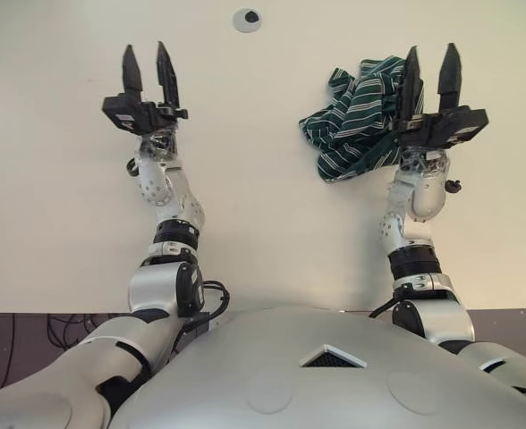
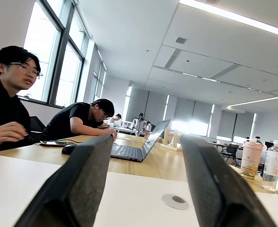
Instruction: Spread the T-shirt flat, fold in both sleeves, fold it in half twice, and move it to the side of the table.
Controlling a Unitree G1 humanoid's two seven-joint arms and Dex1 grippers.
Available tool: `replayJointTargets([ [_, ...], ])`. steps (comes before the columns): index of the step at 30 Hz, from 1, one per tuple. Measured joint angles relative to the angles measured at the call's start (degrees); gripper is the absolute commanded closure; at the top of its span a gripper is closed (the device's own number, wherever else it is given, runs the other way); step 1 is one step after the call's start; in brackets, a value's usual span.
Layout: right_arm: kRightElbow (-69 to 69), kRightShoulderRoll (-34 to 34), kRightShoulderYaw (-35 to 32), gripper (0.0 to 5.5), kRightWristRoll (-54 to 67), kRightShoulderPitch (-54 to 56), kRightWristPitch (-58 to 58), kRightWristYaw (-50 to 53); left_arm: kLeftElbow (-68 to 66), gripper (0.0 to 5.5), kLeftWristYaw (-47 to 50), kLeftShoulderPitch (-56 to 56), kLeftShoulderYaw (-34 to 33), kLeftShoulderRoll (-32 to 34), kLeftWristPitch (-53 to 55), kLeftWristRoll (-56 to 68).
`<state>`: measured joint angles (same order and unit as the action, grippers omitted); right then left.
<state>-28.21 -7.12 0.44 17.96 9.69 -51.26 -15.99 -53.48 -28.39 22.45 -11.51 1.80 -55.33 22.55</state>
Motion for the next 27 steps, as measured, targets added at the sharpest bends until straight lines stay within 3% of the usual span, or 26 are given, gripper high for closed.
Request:
replayJointTargets([
  [9, -0.8, 1.1, -1.8, 2.83, -0.4, 1.9, 0.1, -1.6, -0.8, 2.93, -4.0, 0.3, 0.6, -0.8, -1.0, -3.4],
  [27, -1.8, 2.3, -4.8, 2.83, -2.2, 0.5, 0.1, -3.0, -1.5, 2.93, -2.7, 0.5, 2.7, -2.4, -5.0, -9.0],
])
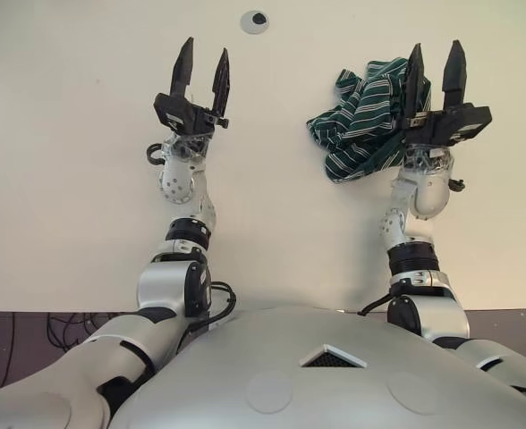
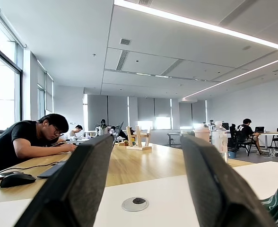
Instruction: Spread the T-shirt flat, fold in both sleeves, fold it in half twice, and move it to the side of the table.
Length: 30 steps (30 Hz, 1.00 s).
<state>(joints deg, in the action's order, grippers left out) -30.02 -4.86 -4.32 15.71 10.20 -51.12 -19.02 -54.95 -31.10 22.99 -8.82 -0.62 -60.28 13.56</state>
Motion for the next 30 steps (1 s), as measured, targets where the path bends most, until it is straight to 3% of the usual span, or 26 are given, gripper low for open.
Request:
replayJointTargets([
  [7, -3.8, 0.5, 0.2, 2.83, -0.5, 1.1, -0.4, -0.9, -1.1, 2.93, 8.3, 0.1, -1.1, 1.4, -3.2, -5.6],
  [10, -5.4, 2.2, 0.7, 2.78, -1.5, 1.8, -0.8, -1.5, -0.5, 2.54, 6.7, -0.3, -2.2, 1.6, -3.1, -2.0],
  [19, -3.6, 2.2, 0.1, 2.78, -4.2, -0.8, -2.7, 0.9, -2.7, 2.54, 2.3, 1.2, -2.1, 2.0, -0.2, -0.5],
  [22, -1.6, 2.1, 0.0, 2.78, -3.9, -0.5, -2.1, 0.8, 2.8, 2.54, -6.2, -2.0, 3.2, 2.5, 6.0, 0.0],
  [25, 0.5, 1.4, -1.9, 2.78, -2.4, 2.0, -0.9, 1.3, 14.9, 2.54, -17.2, -9.8, 14.9, 3.7, 19.2, -3.2],
  [30, 1.1, -0.4, -3.5, 2.78, -2.2, 2.4, -0.4, 1.8, 31.8, 2.54, -21.9, -20.3, 27.5, 5.2, 38.1, -6.4],
])
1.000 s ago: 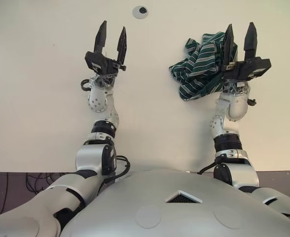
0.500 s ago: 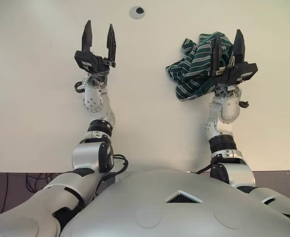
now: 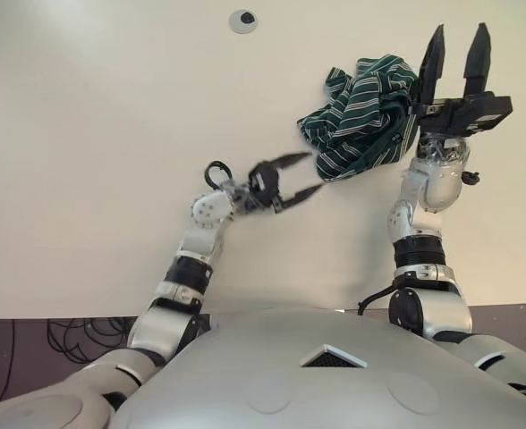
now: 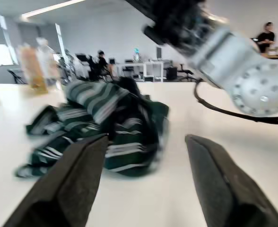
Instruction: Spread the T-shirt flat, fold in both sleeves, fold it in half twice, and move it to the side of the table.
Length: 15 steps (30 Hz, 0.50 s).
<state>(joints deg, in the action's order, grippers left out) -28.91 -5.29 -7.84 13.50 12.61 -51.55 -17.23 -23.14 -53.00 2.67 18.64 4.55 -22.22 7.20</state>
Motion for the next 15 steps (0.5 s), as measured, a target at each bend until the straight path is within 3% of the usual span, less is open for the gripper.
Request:
replayJointTargets([
  [5, 0.0, 0.2, 0.4, 2.78, -0.1, 0.2, 0.5, -0.1, 7.1, 2.54, 6.4, -1.7, 3.4, 0.1, 10.8, -4.9],
  [12, -0.3, 0.3, 1.3, 2.78, -0.1, 1.1, 0.6, -0.4, 8.5, 2.54, 11.3, -0.7, 5.4, -0.3, 14.4, -7.5],
  [15, -0.7, 0.3, 1.3, 2.78, -0.2, 1.3, 0.6, -0.6, 8.2, 3.00, 12.0, -0.1, 6.2, -0.5, 14.4, -8.2],
])
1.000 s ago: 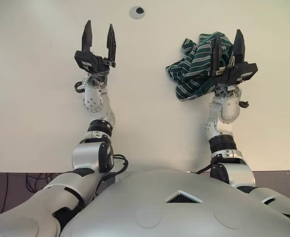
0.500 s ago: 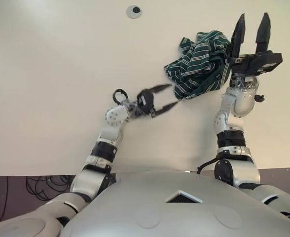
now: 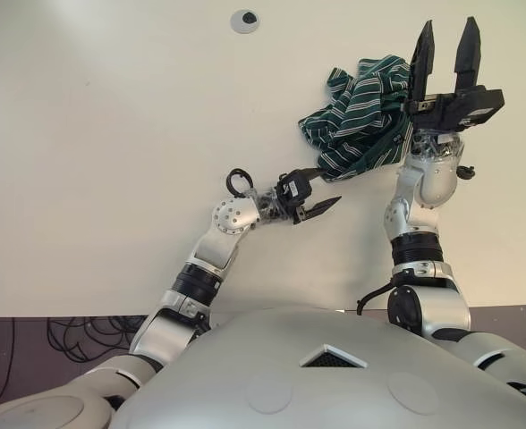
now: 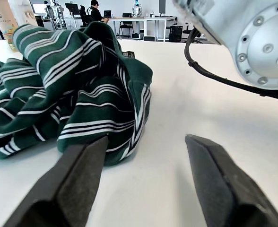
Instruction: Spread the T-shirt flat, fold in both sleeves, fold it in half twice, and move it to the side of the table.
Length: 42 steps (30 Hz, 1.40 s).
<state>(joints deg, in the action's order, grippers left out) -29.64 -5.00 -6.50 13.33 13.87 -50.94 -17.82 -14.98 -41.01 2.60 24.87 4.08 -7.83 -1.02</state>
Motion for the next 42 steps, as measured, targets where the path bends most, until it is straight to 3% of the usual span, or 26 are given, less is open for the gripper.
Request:
replayJointTargets([
  [15, -2.0, 0.0, 0.4, 2.78, -0.4, 0.7, 0.0, -0.5, -6.8, 5.46, 1.2, 5.9, 2.6, -2.0, -1.4, -1.2],
  [26, -2.1, 0.1, 1.0, 2.78, -0.4, 1.1, 0.0, -0.4, -6.9, 5.46, 0.8, 5.7, 2.9, -1.4, -3.4, -0.6],
  [28, -1.7, -0.1, 0.5, 2.78, -0.5, 1.1, 0.1, 0.1, -2.3, 5.46, -5.9, 2.0, 2.6, 2.9, -7.2, 3.8],
  [31, 1.0, -2.9, -2.1, 2.78, -0.2, 1.1, 0.4, 0.6, 8.5, 5.46, -21.2, -4.2, 0.4, 14.6, -14.8, 15.5],
  [34, 10.8, -6.1, -4.1, 2.78, 16.5, -0.5, 12.7, -7.7, 12.3, 5.46, -26.6, -7.5, -3.6, 22.3, -15.1, 20.2],
  [37, 25.9, -13.8, -4.1, 2.78, 32.3, -6.3, 29.5, -19.5, 15.1, 5.46, -30.5, -11.4, -10.6, 31.1, -15.3, 24.0],
  [40, 34.0, -23.6, 0.7, 2.78, 25.1, -11.8, 33.5, -30.7, 17.6, 5.46, -29.9, -13.7, -16.9, 35.9, -18.6, 23.1],
  [42, 34.1, -27.4, 4.5, 2.78, 18.0, -13.7, 35.6, -34.4, 17.7, 5.46, -25.7, -14.0, -19.8, 36.6, -23.8, 15.3],
])
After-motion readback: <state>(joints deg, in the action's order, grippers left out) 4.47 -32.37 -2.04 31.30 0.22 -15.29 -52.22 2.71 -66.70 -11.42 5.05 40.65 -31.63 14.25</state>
